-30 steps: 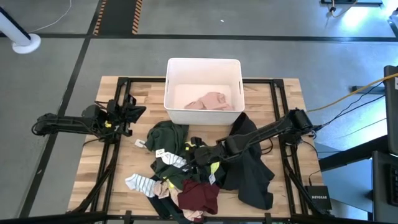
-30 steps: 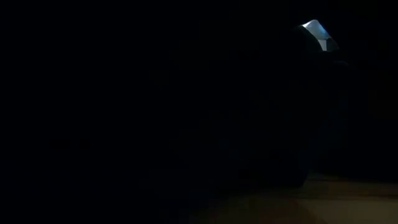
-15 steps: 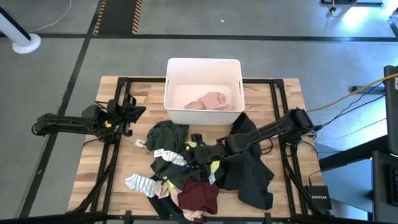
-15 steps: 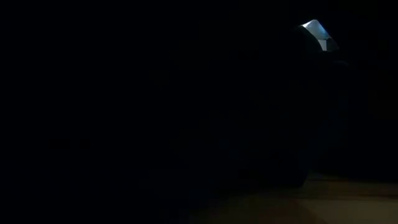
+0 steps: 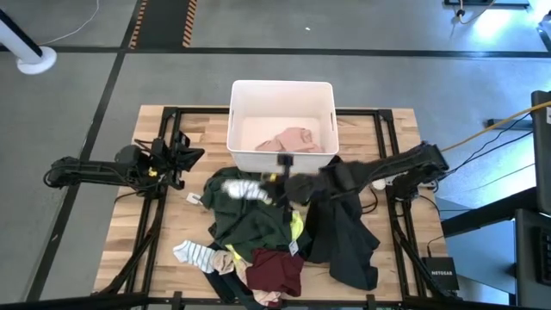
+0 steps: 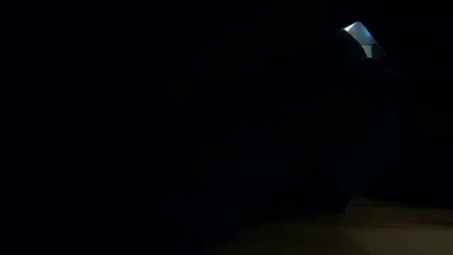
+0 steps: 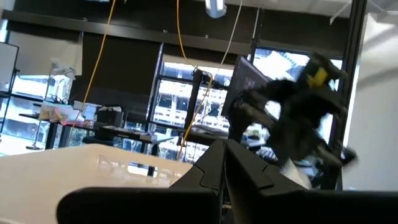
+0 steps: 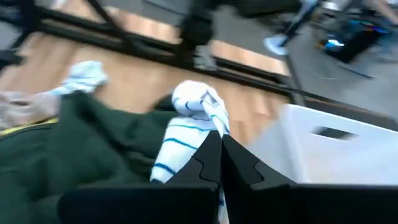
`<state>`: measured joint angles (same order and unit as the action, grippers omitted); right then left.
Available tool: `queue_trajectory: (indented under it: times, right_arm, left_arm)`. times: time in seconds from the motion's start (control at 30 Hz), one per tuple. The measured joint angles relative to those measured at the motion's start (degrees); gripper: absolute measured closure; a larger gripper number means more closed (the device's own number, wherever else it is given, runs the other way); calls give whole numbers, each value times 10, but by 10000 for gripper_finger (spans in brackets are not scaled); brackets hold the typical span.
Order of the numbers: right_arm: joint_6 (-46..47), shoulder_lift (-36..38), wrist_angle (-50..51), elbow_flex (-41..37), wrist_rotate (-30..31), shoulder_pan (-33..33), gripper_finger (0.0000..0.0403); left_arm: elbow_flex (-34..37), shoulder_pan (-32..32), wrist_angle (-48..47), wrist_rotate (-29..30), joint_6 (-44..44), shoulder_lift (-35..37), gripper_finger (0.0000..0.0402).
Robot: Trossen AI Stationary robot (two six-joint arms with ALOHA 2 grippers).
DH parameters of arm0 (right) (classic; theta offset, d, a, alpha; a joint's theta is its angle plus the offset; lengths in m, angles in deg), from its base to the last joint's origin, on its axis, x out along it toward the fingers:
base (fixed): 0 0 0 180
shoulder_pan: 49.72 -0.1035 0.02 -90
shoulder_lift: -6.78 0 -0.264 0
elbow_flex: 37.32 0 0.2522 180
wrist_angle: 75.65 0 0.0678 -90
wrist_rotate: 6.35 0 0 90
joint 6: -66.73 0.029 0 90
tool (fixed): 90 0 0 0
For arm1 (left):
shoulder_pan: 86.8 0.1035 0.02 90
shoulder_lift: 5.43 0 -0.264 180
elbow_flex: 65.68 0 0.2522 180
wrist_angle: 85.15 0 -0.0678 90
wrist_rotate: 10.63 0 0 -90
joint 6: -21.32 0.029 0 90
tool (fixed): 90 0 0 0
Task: Sort clothes
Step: Put the top white sock into the white bin, then put the green shirt into the white bin
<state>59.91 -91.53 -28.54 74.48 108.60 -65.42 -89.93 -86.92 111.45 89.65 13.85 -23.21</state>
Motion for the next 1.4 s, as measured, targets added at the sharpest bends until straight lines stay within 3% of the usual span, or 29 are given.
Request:
queue_trajectory:
  times: [0.17,0.53,0.7,0.87,1.03,1.13,1.4]
  right_arm:
    - [-18,59,32,0,53,51,391]
    - [-21,89,60,-4,56,199,388]
    - [33,87,77,-28,55,257,387]
    - [93,85,106,-42,-19,302,387]
    - [112,82,137,-42,-35,320,381]
    - [111,82,150,-42,-29,319,355]
    - [120,83,219,-18,-72,318,235]
  left_arm:
    - [0,0,-3,0,0,0,393]
    - [0,0,-3,0,3,0,393]
    - [0,0,-4,0,3,0,393]
    - [0,0,-5,0,4,0,393]
    - [0,0,-7,0,4,0,393]
    - [0,0,-17,0,-1,0,393]
    - [0,0,-19,0,-1,0,393]
